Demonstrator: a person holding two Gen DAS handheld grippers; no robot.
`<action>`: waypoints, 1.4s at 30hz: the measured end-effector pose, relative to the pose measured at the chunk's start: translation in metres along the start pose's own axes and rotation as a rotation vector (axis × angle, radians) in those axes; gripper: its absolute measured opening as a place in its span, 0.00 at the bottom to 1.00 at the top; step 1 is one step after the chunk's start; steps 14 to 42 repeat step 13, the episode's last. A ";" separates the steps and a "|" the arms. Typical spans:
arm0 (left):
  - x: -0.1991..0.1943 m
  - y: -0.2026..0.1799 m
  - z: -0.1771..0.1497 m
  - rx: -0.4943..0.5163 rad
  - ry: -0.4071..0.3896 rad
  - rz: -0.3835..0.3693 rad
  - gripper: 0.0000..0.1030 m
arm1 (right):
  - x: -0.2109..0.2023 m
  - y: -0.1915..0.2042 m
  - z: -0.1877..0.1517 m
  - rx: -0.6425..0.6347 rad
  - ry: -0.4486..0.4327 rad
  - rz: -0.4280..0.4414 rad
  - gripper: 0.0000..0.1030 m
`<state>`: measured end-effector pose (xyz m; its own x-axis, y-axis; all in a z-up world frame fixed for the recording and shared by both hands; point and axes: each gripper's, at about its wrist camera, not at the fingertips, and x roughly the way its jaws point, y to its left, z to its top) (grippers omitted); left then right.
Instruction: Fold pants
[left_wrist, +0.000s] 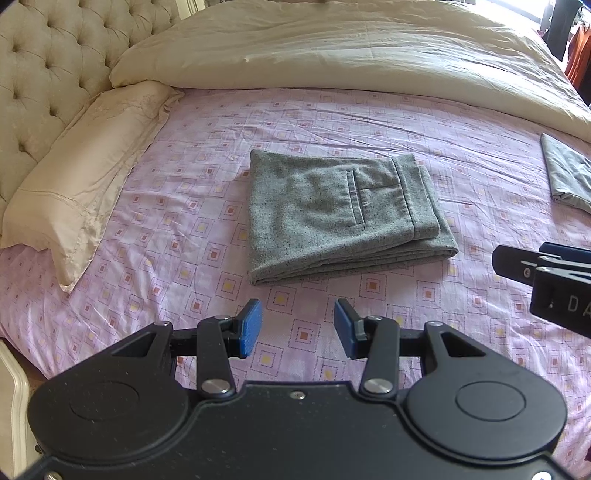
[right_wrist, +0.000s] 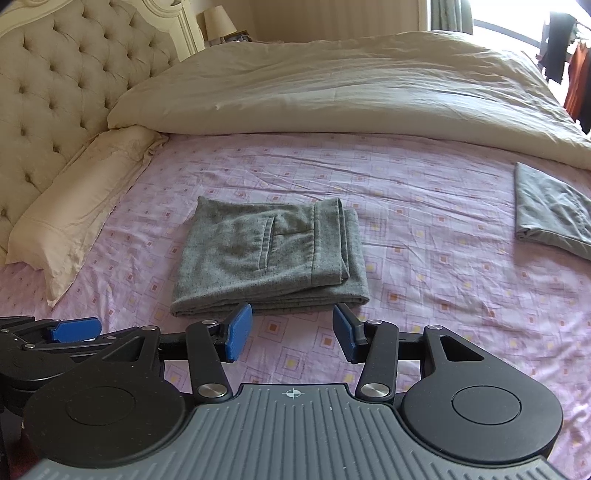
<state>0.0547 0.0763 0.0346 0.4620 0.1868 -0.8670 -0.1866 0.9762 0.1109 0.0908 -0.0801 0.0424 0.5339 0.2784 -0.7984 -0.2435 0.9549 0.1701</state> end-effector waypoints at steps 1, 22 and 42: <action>0.000 -0.001 0.000 0.003 -0.001 0.001 0.51 | 0.000 -0.001 0.000 0.003 0.000 0.000 0.46; -0.004 -0.007 -0.002 0.019 -0.021 0.001 0.51 | 0.001 -0.011 -0.003 0.036 -0.001 0.013 0.46; -0.004 -0.007 -0.002 0.019 -0.021 0.001 0.51 | 0.001 -0.011 -0.003 0.036 -0.001 0.013 0.46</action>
